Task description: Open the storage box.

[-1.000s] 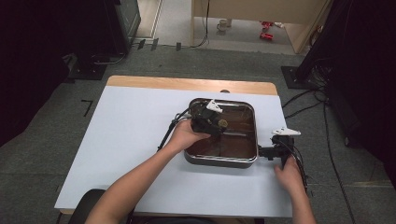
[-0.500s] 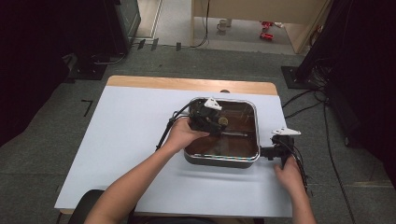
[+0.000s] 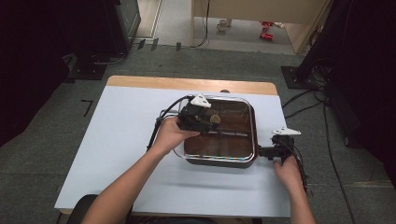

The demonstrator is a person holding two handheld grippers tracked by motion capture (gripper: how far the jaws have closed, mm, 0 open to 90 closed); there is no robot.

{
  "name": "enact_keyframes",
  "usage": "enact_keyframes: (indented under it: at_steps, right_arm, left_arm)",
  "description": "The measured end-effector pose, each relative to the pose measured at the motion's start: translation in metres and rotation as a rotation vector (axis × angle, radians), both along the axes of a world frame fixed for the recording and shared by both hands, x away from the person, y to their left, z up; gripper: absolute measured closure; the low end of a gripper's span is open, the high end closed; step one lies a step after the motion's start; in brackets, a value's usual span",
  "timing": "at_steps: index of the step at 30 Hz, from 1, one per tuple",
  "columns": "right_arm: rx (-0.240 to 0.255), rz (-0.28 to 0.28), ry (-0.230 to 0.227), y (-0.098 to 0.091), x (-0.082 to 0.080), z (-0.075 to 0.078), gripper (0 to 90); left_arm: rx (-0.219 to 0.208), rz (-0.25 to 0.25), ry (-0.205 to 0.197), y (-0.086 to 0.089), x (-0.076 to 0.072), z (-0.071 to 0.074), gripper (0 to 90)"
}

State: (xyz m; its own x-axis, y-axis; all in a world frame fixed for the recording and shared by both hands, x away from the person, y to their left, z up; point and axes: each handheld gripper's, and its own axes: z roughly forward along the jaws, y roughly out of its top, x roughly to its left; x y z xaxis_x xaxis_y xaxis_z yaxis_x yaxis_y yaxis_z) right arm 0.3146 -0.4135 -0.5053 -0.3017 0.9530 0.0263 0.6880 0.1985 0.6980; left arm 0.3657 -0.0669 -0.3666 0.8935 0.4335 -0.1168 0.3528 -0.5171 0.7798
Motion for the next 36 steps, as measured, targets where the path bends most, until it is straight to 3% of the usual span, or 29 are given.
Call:
enact_keyframes:
  at_steps: [7,12,25,30,36]
  right_arm:
    - [0.0,0.0,0.0,0.0,0.0,0.0,0.0]
    - [0.0,0.001,0.0,0.0,0.0,0.0,0.0]
    - [0.0,0.001,0.0,0.0,0.0,0.0,0.0]
    - [-0.001,0.002,0.001,0.0,0.0,0.0,0.0]
    - [-0.002,0.001,0.0,0.0,0.0,0.0,0.0]
  left_arm:
    - [-0.013,0.054,0.001,0.03,0.0,0.007,58.8]
    - [-0.035,0.09,0.025,0.056,0.005,0.011,58.9]
    - [-0.034,0.198,0.009,0.112,0.011,0.02,58.9]
    - [-0.017,0.233,0.008,0.128,0.018,0.017,58.9]
    - [-0.026,0.298,0.026,0.155,0.03,0.009,58.9]
